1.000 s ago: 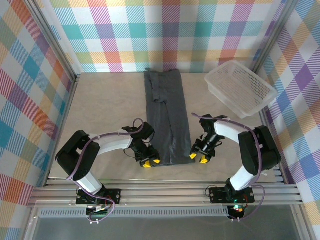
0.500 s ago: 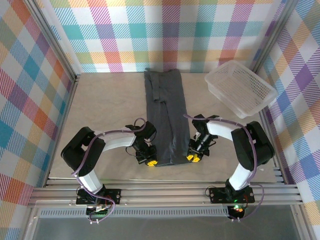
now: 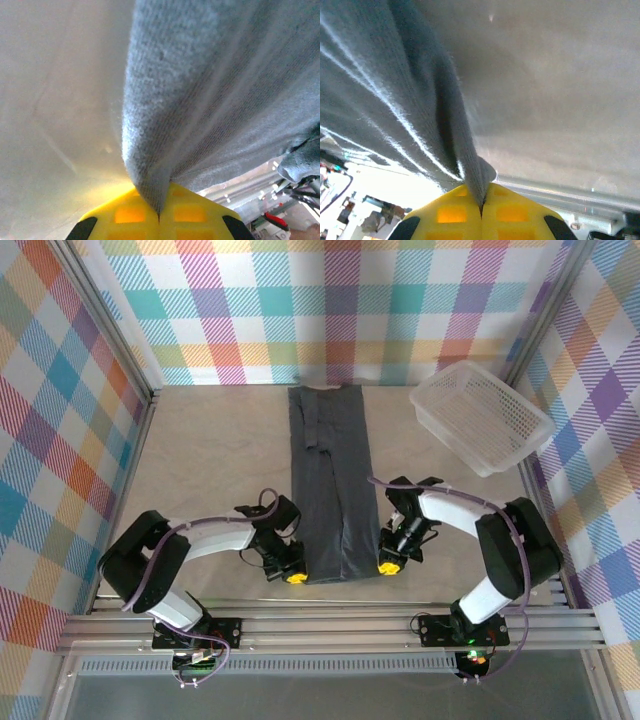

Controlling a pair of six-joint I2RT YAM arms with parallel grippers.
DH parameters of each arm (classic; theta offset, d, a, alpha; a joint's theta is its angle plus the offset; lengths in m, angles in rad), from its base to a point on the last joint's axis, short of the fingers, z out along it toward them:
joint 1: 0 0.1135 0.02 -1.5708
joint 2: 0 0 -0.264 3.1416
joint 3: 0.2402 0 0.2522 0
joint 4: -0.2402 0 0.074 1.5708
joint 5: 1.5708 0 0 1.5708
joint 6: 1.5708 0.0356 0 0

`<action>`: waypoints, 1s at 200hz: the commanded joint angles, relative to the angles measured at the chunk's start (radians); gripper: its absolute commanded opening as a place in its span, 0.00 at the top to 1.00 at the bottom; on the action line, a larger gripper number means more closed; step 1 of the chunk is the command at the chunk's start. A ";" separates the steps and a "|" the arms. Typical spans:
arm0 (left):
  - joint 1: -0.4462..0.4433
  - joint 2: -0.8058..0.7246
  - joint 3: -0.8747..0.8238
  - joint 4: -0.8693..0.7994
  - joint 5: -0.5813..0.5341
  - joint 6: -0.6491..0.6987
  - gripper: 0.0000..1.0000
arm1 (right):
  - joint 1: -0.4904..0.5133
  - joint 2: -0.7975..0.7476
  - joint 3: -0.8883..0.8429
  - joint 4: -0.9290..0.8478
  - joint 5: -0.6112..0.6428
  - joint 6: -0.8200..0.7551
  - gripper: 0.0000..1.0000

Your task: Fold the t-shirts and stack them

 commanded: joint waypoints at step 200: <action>0.163 -0.130 0.214 0.017 -0.121 -0.120 1.00 | -0.083 0.094 0.434 -0.178 0.070 0.053 1.00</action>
